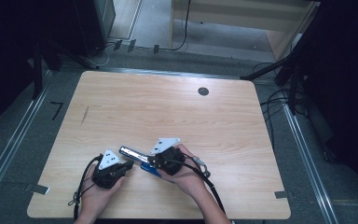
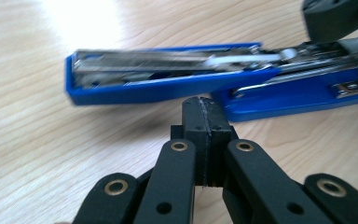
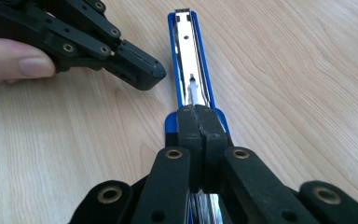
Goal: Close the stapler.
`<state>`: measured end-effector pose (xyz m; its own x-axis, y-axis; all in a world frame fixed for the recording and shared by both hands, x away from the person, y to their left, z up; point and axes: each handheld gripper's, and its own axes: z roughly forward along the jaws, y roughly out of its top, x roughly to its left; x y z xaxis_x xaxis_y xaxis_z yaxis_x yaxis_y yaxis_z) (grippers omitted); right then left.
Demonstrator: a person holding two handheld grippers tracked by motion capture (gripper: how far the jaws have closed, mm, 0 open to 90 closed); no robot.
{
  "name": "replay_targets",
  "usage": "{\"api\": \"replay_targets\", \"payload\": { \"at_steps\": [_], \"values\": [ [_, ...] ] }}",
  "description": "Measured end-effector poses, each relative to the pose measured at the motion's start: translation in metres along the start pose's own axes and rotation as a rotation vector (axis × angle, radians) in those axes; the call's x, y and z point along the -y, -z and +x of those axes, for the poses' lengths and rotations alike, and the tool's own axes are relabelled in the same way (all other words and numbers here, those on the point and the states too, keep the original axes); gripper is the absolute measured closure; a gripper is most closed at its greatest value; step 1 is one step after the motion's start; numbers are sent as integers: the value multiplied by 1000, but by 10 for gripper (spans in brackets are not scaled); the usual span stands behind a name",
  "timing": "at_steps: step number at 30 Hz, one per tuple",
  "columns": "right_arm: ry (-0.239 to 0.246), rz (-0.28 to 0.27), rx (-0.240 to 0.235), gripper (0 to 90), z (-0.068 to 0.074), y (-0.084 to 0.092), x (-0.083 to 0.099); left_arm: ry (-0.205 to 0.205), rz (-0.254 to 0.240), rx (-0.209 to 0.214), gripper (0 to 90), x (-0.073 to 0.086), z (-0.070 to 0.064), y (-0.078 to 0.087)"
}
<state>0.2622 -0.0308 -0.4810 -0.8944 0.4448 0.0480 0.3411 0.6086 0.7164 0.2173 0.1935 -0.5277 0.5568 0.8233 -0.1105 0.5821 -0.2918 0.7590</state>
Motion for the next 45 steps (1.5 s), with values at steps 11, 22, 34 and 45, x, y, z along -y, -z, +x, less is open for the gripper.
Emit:
{"api": "replay_targets", "payload": {
  "at_steps": [11, 22, 34, 45],
  "values": [
    [7, 1, -15, 900, 2, -17, -14, 43, 19, -2, 900, 0, 8, -4],
    [2, 18, -8, 900, 0, -32, -23, 60, 25, -26, 900, -2, 10, -6],
    [6, 24, 10, 900, -1, -43, -26, 60, 28, -37, 900, -4, 8, -9],
    [8, -2, 19, 900, 0, -36, -27, 67, -25, -33, 900, -8, 4, -3]
  ]
}}
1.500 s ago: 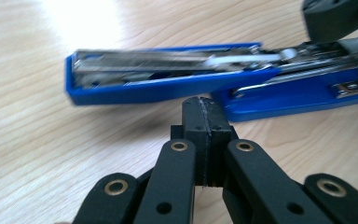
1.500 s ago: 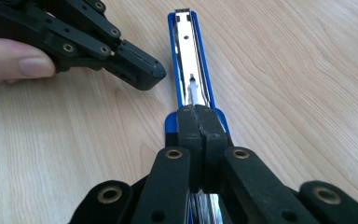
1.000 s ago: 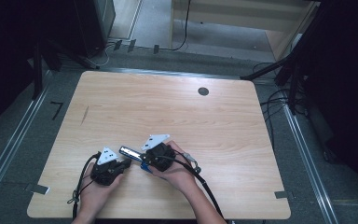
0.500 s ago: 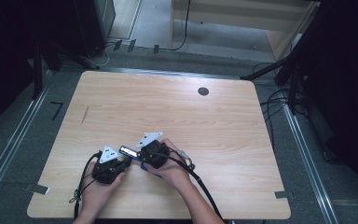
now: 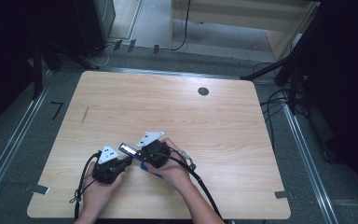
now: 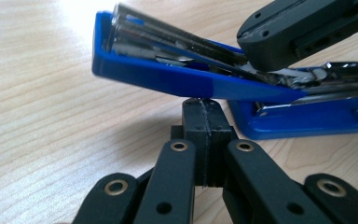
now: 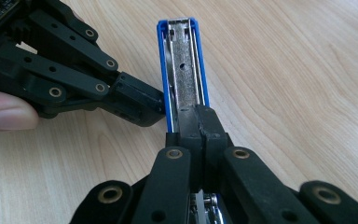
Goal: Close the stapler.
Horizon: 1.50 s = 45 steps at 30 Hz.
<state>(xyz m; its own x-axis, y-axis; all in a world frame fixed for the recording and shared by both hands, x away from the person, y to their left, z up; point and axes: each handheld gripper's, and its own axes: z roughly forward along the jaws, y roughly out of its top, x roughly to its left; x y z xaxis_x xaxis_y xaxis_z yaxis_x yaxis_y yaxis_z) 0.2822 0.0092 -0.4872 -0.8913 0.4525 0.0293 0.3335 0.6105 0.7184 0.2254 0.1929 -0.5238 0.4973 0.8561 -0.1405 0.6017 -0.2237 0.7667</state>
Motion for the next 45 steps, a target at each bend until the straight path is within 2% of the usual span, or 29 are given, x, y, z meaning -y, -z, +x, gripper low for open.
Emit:
{"api": "replay_targets", "payload": {
  "at_steps": [6, 11, 17, 29, 34, 40, 42, 45],
  "values": [
    [0, -18, -3, 900, 1, 6, 0, -1, -33, 14, 900, 1, -3, 5],
    [5, -30, 1, 900, 2, 8, 0, -7, -30, 44, 900, 4, -8, 6],
    [-1, -30, 9, 900, 2, 13, 0, -14, -59, 83, 900, 6, -17, 7],
    [4, -49, 19, 900, 2, 23, 3, -63, -40, 133, 900, 8, -36, -3],
    [10, -46, 30, 900, 3, 27, 4, -90, -36, 128, 900, 6, -45, -7],
    [12, -55, 29, 900, 2, 32, 5, -102, -31, 138, 900, 5, -52, -13],
    [10, -59, 32, 900, 3, 33, 5, -89, -36, 142, 900, 4, -53, -15],
    [8, -66, 34, 900, 3, 35, 5, -106, -30, 135, 900, 5, -56, -19]
  ]
}}
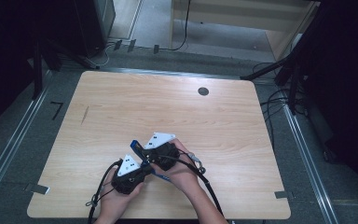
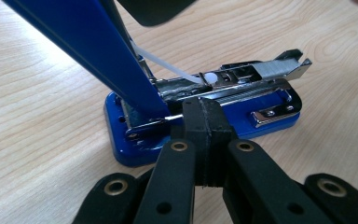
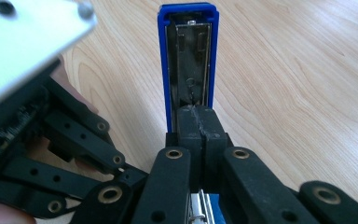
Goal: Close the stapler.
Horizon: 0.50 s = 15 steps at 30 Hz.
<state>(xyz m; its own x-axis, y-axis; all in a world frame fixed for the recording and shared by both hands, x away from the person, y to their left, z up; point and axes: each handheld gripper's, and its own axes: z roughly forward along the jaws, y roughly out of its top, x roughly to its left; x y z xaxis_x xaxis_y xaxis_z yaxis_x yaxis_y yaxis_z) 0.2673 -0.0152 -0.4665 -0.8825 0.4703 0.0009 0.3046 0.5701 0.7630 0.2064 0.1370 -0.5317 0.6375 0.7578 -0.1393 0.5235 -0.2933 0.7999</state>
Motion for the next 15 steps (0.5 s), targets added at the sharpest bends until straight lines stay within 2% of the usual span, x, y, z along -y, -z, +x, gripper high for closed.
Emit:
{"api": "replay_targets", "payload": {
  "at_steps": [6, 13, 15],
  "values": [
    [-7, -5, 4, 900, 0, 4, 1, -6, -7, -24, 900, 0, 0, -1],
    [-8, -20, 11, 900, -2, 14, 6, -24, 22, -36, 900, -2, -2, -4],
    [-14, -23, 9, 900, -3, 16, 8, -15, 21, -34, 900, -2, -2, -4]
  ]
}}
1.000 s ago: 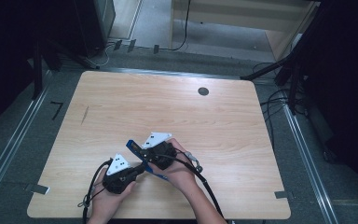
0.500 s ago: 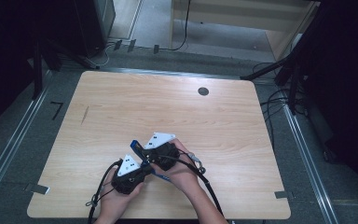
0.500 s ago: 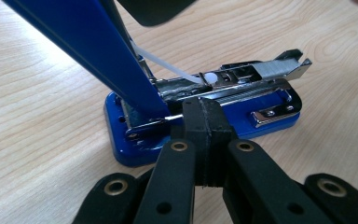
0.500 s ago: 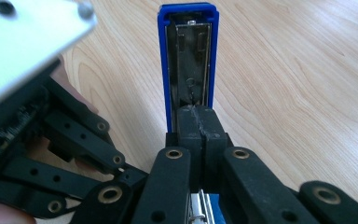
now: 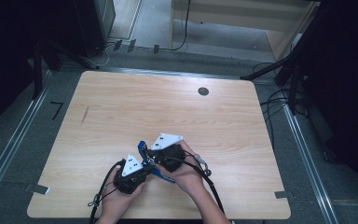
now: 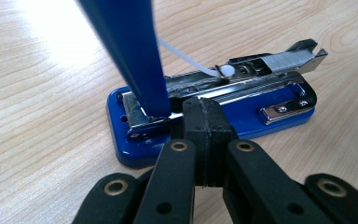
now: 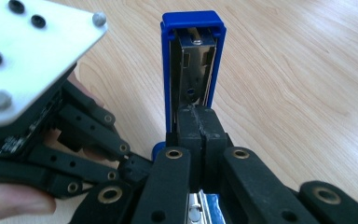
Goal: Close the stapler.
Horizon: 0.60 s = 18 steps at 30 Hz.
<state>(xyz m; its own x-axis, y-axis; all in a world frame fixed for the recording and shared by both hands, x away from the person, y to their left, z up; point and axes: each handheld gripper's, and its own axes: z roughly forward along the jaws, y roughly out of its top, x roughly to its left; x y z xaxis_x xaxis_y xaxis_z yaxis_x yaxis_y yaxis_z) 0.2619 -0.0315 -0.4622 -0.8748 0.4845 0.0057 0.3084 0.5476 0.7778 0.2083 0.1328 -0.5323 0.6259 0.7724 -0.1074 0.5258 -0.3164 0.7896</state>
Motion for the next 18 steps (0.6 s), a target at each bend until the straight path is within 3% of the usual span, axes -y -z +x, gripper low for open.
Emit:
{"api": "replay_targets", "payload": {
  "at_steps": [18],
  "values": [
    [-19, -14, 3, 900, -2, 11, 12, -11, 5, -1, 900, 0, -1, 0]
  ]
}}
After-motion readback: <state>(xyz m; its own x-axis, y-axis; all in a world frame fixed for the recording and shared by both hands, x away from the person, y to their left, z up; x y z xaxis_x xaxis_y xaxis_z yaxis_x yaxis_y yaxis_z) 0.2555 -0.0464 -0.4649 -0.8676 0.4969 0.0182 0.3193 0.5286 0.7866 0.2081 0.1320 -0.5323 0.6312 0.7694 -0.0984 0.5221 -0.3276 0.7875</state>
